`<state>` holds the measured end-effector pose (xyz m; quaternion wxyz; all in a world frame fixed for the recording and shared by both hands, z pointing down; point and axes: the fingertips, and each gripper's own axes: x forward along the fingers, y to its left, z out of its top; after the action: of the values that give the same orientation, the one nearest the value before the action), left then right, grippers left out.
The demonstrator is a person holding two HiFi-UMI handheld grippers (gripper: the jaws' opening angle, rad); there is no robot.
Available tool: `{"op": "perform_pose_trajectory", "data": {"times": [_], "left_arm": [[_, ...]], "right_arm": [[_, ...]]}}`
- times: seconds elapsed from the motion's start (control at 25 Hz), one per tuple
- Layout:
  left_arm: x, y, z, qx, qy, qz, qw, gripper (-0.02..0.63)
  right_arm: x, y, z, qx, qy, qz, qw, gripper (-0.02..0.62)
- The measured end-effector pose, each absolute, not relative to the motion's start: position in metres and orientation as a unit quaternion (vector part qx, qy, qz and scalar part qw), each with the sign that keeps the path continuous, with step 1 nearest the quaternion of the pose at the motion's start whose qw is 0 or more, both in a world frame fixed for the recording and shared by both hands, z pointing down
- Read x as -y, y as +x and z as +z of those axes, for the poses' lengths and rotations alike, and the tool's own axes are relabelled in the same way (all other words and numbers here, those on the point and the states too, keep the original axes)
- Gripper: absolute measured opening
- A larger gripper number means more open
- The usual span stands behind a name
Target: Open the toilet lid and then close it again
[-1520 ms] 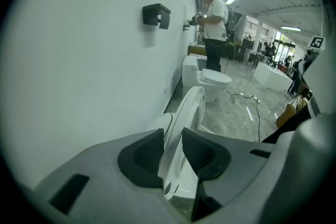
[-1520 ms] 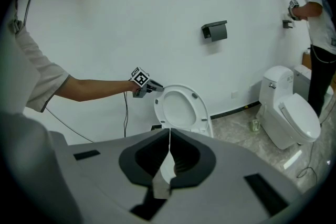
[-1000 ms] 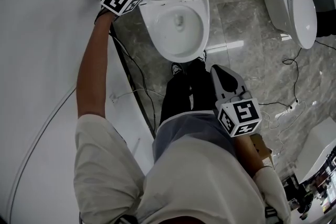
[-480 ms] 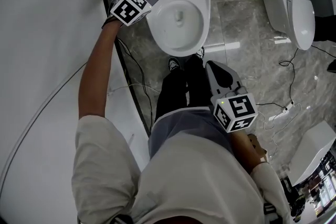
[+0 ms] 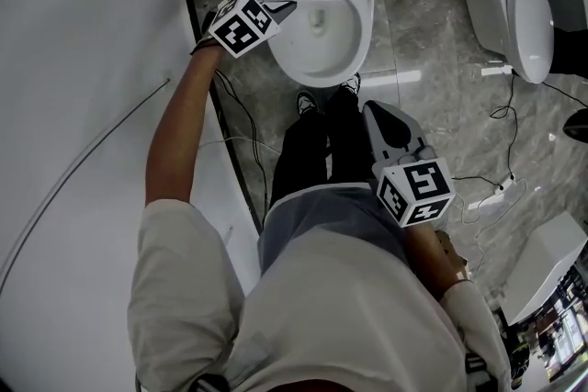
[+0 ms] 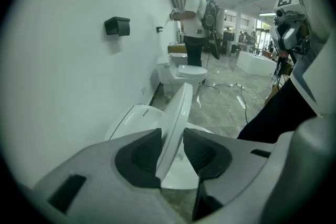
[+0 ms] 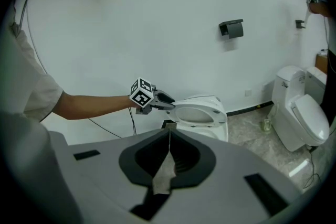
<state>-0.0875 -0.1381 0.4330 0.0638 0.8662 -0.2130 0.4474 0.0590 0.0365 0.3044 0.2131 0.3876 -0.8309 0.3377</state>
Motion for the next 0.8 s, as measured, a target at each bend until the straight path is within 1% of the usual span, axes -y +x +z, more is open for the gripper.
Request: {"op": "perform_pose_trajectory", "data": {"times": [0.28,0.8], "left_arm": [[0.105,-0.084,0.448,0.2,0.866,0.455,0.049,0.12],[0.058,-0.076,0.469,0.176,0.876,0.445,0.048,0.127]], "right_arm": [[-0.056,0.053,0.311,0.83,0.388,0.338,0.214,0.011],[-0.078,0.046,0.321,0.824,0.391,0.346,0.221,0.011]]}}
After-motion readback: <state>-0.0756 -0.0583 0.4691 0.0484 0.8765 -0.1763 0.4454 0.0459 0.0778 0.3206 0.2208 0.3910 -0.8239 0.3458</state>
